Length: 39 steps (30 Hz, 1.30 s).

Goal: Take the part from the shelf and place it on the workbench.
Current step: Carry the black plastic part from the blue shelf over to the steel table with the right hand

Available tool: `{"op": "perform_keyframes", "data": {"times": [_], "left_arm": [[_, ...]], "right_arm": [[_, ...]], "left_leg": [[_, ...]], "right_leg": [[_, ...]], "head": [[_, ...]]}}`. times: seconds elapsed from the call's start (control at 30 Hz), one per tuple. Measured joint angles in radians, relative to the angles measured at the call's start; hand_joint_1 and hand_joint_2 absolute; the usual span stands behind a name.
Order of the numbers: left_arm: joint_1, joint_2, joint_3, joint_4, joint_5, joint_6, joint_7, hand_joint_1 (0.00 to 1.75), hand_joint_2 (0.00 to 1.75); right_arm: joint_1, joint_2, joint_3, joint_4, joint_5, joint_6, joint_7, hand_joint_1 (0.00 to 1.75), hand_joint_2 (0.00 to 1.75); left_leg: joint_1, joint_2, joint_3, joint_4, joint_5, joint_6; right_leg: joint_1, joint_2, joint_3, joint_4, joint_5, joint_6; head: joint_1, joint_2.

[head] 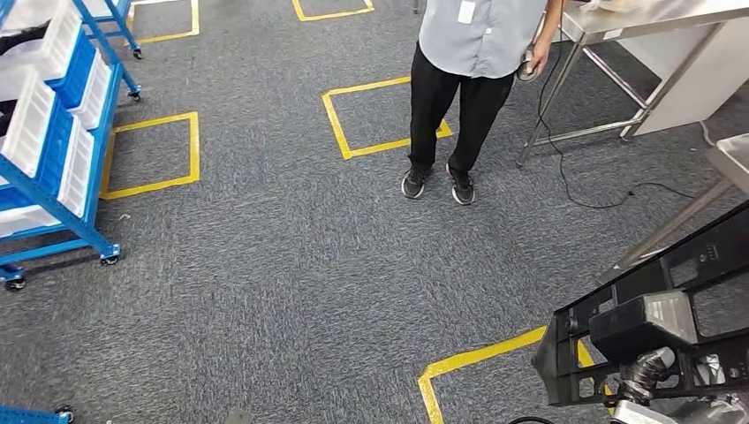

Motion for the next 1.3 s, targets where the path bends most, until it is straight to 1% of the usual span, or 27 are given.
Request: {"op": "perform_keyframes", "data": {"times": [0.03,0.1,0.13,0.17,0.2,0.23,0.27,0.33,0.4,0.47,0.53,0.6,0.67,0.7,0.73,0.77,0.83,0.9,0.97,1.0,1.07,1.1,1.13,1.17,1.2,1.23,1.3], "left_arm": [[0.0,0.0,0.0,0.0,0.0,0.0,0.0,0.0,1.75],[0.002,-0.001,0.0,0.0,-0.001,0.0,0.0,0.0,1.75],[0.003,-0.001,0.0,0.0,-0.001,0.0,0.0,0.0,1.75],[0.004,-0.001,0.0,0.0,-0.002,0.0,0.0,0.0,1.75],[0.005,-0.001,0.0,0.0,-0.002,0.0,0.0,0.0,1.75],[0.004,-0.001,0.0,0.0,-0.003,0.0,0.0,0.0,1.75],[0.003,-0.002,0.0,0.0,-0.003,0.0,0.0,0.0,1.75],[0.003,-0.003,0.0,0.0,-0.004,0.0,-0.001,0.0,1.75],[0.002,-0.003,0.0,0.0,-0.004,0.0,-0.002,0.0,1.75],[0.0,-0.004,0.0,0.0,-0.004,0.001,-0.003,0.0,1.75],[-0.001,-0.004,0.0,0.0,-0.003,0.001,-0.005,0.0,1.75],[0.0,-0.004,0.0,0.0,-0.003,0.002,-0.006,0.0,1.75],[0.002,-0.004,0.0,0.0,-0.003,0.002,-0.006,0.0,1.75],[0.003,-0.004,0.0,0.0,-0.003,0.002,-0.006,0.0,1.75],[0.004,-0.004,0.0,0.0,-0.003,0.002,-0.006,0.0,1.75],[0.004,-0.004,0.0,0.0,-0.003,0.002,-0.006,0.0,1.75],[0.004,-0.003,0.0,0.0,-0.003,0.002,-0.006,0.0,1.75],[0.002,-0.003,0.0,0.0,-0.004,0.002,-0.007,0.0,1.75],[-0.001,-0.003,0.0,0.0,-0.004,0.002,-0.008,0.0,1.75],[-0.002,-0.004,0.0,0.0,-0.004,0.002,-0.008,0.0,1.75],[-0.001,-0.005,0.0,0.0,-0.003,0.002,-0.009,0.0,1.75],[0.0,-0.005,0.001,0.0,-0.003,0.002,-0.009,0.0,1.75],[0.001,-0.005,0.001,0.0,-0.003,0.002,-0.01,0.0,1.75],[0.003,-0.005,0.001,0.0,-0.003,0.002,-0.01,0.0,1.75],[0.003,-0.005,0.001,0.0,-0.002,0.001,-0.011,0.0,1.75],[0.003,-0.005,0.001,0.0,-0.002,0.0,-0.013,0.0,1.75],[0.001,-0.005,0.001,0.0,-0.001,-0.001,-0.017,0.0,1.75]], "right_arm": [[0.0,0.0,-0.003,-0.001,0.0,0.0,0.0,1.75,1.75],[-0.002,0.0,-0.007,-0.003,0.0,0.0,0.0,1.75,1.75],[-0.002,0.0,-0.009,-0.003,0.0,0.0,0.0,1.75,1.75],[-0.001,0.0,-0.01,-0.003,0.0,0.001,0.0,1.75,1.75],[0.0,0.0,-0.012,-0.003,0.0,0.001,0.0,1.75,1.75],[0.0,0.0,-0.014,-0.003,0.0,0.002,0.0,1.75,1.75],[0.0,0.0,-0.016,-0.003,-0.001,0.002,0.0,1.75,1.75],[-0.001,0.0,-0.019,-0.003,-0.001,0.005,-0.001,1.75,1.75],[-0.001,0.0,-0.021,-0.003,-0.001,0.008,-0.001,1.75,1.75],[0.0,0.0,-0.024,-0.004,-0.001,0.01,-0.002,1.75,1.75],[0.0,0.003,-0.027,-0.005,0.0,0.014,-0.003,1.75,1.75],[-0.002,0.007,-0.028,-0.006,0.0,0.019,-0.004,1.75,1.75],[-0.003,0.01,-0.029,-0.006,0.0,0.022,-0.004,1.75,1.75],[-0.003,0.01,-0.029,-0.006,0.001,0.022,-0.004,1.75,1.75],[-0.003,0.011,-0.03,-0.006,0.001,0.022,-0.004,1.75,1.75],[-0.003,0.011,-0.031,-0.006,0.001,0.022,-0.005,1.75,1.75],[-0.004,0.013,-0.033,-0.006,0.001,0.022,-0.005,1.75,1.75],[-0.003,0.015,-0.035,-0.006,0.0,0.023,-0.005,1.75,1.75],[0.0,0.015,-0.037,-0.006,0.001,0.023,-0.006,1.75,1.75],[0.001,0.015,-0.039,-0.006,0.001,0.023,-0.006,1.75,1.75],[0.001,0.015,-0.043,-0.006,0.001,0.023,-0.006,1.75,1.75],[0.0,0.016,-0.044,-0.006,0.001,0.023,-0.006,1.75,1.75],[-0.002,0.016,-0.045,-0.006,0.001,0.023,-0.006,1.75,1.75],[-0.002,0.016,-0.045,-0.006,0.001,0.024,-0.007,1.75,1.75],[-0.001,0.016,-0.045,-0.006,0.001,0.024,-0.007,1.75,1.75],[-0.001,0.016,-0.045,-0.006,0.001,0.025,-0.007,1.75,1.75],[-0.001,0.016,-0.046,-0.006,0.001,0.029,-0.008,1.75,1.75]], "left_leg": [[0.002,0.014,0.002,-0.007,0.004,0.007],[0.001,0.042,0.003,-0.013,0.007,0.016],[0.0,0.056,0.002,-0.012,0.006,0.017],[0.0,0.071,0.001,-0.01,0.005,0.017],[0.0,0.085,0.001,-0.009,0.003,0.016],[0.0,0.098,0.002,-0.008,0.001,0.015],[0.0,0.109,0.004,-0.006,-0.002,0.013],[-0.003,0.128,0.009,0.0,-0.01,0.003],[-0.008,0.145,0.013,0.005,-0.017,-0.008],[-0.009,0.162,0.017,0.005,-0.02,-0.018],[-0.004,0.135,0.009,0.032,-0.047,-0.03],[0.001,0.082,-0.033,0.134,-0.11,-0.037],[0.002,0.06,-0.09,0.257,-0.159,-0.041],[0.002,0.057,-0.104,0.283,-0.159,-0.042],[0.003,0.054,-0.099,0.27,-0.137,-0.041],[0.003,0.049,-0.078,0.221,-0.101,-0.039],[0.006,0.011,-0.023,0.091,-0.039,-0.032],[0.006,-0.017,0.004,0.026,-0.024,-0.025],[0.005,-0.006,0.006,0.017,-0.022,-0.015],[0.006,0.005,0.007,0.012,-0.018,-0.008],[0.01,0.029,0.008,0.001,-0.011,0.007],[0.009,0.042,0.009,-0.001,-0.01,0.011],[0.008,0.055,0.008,-0.001,-0.01,0.014],[0.007,0.069,0.008,0.0,-0.011,0.015],[0.006,0.082,0.008,0.0,-0.012,0.015],[0.006,0.096,0.009,0.001,-0.014,0.014],[0.006,0.118,0.014,0.004,-0.02,0.01]], "right_leg": [[0.003,-0.028,-0.012,0.026,-0.019,0.004],[0.004,-0.085,-0.064,0.136,-0.083,0.012],[0.002,-0.095,-0.096,0.203,-0.112,0.015],[-0.001,-0.099,-0.118,0.251,-0.125,0.019],[-0.004,-0.101,-0.123,0.263,-0.119,0.023],[-0.006,-0.106,-0.108,0.235,-0.096,0.025],[-0.007,-0.118,-0.075,0.176,-0.063,0.026],[-0.004,-0.167,-0.004,0.042,-0.016,0.021],[0.004,-0.19,0.022,-0.012,-0.006,0.01],[0.005,-0.166,0.019,-0.013,-0.002,0.0],[-0.001,-0.143,0.02,-0.02,0.005,-0.012],[-0.004,-0.121,0.018,-0.023,0.009,-0.021],[-0.003,-0.095,0.014,-0.02,0.011,-0.025],[-0.003,-0.081,0.012,-0.018,0.011,-0.025],[-0.002,-0.066,0.012,-0.016,0.011,-0.025],[-0.002,-0.052,0.012,-0.014,0.01,-0.024],[-0.002,-0.027,0.011,-0.009,0.009,-0.02],[-0.003,-0.006,0.002,-0.006,0.012,-0.01],[-0.004,0.011,-0.005,-0.009,0.019,0.004],[-0.004,0.002,-0.009,-0.006,0.017,0.01],[0.0,-0.049,-0.032,0.042,-0.017,0.018],[0.0,-0.08,-0.056,0.096,-0.049,0.021],[0.0,-0.096,-0.086,0.163,-0.083,0.024],[-0.001,-0.102,-0.114,0.223,-0.107,0.027],[-0.003,-0.104,-0.128,0.257,-0.113,0.03],[-0.005,-0.106,-0.124,0.253,-0.099,0.031],[-0.007,-0.127,-0.06,0.14,-0.035,0.03]], "head": [[0.001,0.0],[0.002,0.0],[0.002,0.0],[0.002,0.0],[0.002,0.0],[0.002,0.0],[0.002,0.0],[0.002,0.0],[0.001,0.0],[0.001,0.0],[0.001,0.0],[0.0,0.0],[0.0,0.0],[0.0,0.0],[0.0,0.0],[0.0,0.0],[0.0,0.0],[0.0,0.0],[0.0,0.0],[0.001,0.0],[0.002,0.0],[0.003,0.0],[0.004,0.0],[0.004,0.0],[0.004,0.0],[0.004,0.0],[0.004,0.0]]}}
